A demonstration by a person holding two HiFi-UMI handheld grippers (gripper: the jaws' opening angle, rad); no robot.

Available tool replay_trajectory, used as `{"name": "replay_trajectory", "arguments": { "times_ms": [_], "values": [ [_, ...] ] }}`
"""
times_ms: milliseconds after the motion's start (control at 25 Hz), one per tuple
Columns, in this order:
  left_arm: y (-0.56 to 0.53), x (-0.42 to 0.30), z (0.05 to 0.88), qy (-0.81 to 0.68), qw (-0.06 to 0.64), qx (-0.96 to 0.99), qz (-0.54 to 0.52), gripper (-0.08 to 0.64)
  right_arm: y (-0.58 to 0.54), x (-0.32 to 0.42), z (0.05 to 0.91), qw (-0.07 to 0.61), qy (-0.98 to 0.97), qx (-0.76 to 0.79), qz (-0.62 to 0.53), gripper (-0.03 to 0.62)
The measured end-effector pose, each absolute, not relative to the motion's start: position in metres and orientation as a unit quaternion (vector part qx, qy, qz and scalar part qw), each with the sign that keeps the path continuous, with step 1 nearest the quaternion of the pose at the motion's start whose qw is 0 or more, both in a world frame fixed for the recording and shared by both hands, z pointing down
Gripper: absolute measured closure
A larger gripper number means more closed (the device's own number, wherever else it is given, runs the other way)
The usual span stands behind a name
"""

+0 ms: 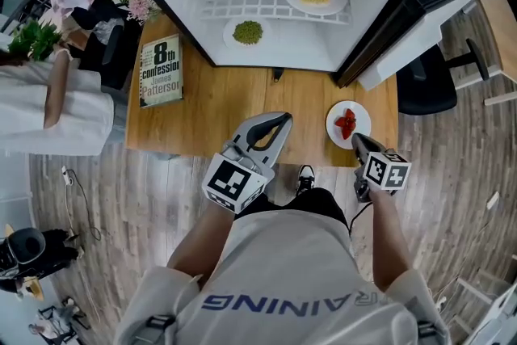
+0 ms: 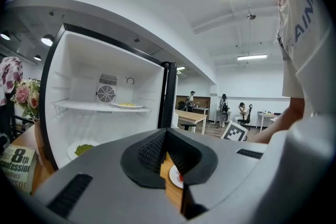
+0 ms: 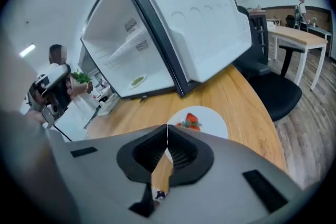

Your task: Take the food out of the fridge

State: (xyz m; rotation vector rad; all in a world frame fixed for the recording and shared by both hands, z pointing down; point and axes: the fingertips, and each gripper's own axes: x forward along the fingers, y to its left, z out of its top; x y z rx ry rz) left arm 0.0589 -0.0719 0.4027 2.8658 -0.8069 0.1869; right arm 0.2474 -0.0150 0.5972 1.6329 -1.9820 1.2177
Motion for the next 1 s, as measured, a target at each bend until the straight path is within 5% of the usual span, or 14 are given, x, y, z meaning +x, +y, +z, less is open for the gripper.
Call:
{"name": "replay_trajectory", "arguments": {
  "times_ms": [560, 1000],
  "values": [
    [-0.102, -0.006, 0.323, -0.334, 0.021, 0.942, 0.016, 0.551, -0.1, 0.174, 0.38, 0.028, -0.796, 0.589, 0.139, 0.571],
    [-0.106, -0.042, 0.284, -0.364, -0.015, 0.931, -0.014, 0.552, -0.118, 0.129, 0.3, -0.026, -0.824, 0.557, 0.102, 0.571]
  ]
}}
